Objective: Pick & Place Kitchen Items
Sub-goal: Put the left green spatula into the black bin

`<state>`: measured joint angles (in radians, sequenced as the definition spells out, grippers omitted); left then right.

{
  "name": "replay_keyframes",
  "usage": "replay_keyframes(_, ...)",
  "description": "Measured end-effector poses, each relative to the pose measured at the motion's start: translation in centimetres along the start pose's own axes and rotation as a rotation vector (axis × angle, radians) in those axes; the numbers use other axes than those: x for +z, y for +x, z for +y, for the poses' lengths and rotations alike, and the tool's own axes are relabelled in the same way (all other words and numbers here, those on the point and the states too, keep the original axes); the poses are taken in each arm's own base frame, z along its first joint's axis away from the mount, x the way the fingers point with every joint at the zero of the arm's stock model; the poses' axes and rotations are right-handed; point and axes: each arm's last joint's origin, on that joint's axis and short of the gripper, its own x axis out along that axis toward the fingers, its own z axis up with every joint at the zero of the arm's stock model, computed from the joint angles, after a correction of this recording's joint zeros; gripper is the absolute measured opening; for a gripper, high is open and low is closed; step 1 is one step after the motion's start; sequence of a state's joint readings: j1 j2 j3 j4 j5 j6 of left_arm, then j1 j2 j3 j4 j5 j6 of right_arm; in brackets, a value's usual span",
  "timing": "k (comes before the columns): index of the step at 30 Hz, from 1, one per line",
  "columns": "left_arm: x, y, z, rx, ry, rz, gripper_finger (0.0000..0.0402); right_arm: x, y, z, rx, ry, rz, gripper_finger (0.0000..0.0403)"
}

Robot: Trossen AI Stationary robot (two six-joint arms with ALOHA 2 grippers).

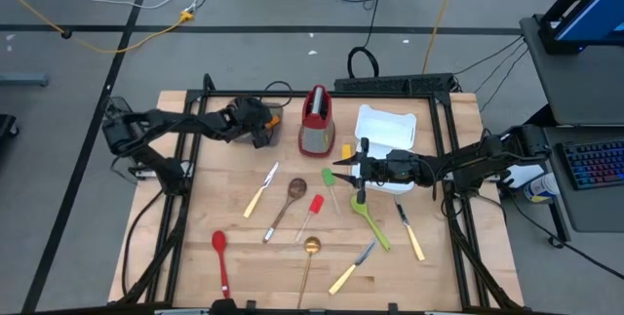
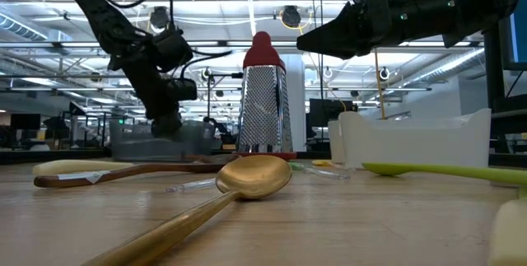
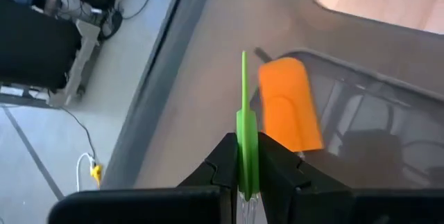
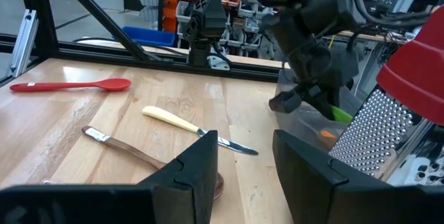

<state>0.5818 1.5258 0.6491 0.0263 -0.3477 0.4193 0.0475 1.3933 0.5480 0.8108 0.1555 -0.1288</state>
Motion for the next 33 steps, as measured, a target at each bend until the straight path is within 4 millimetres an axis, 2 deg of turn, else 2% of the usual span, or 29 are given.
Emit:
replay_keyframes(13,-0.4,1.7,-0.5,-0.035,-0.04,0.01,0.004,0.0,0.0,0.0,0.0,-0.023,0.0,0.0132)
replay_keyframes(26,-0.3,1.7,-0.5,-0.028,-0.125,0.007,0.0135,0.0,0.0,0.0,0.0,-0.022,0.0,0.0132)
replay_keyframes(33,0.1,1.6,-0.5,-0.011,-0.19,-0.033,0.0163,0.0,0.0,0.0,0.0,-0.022,0.0,0.0132)
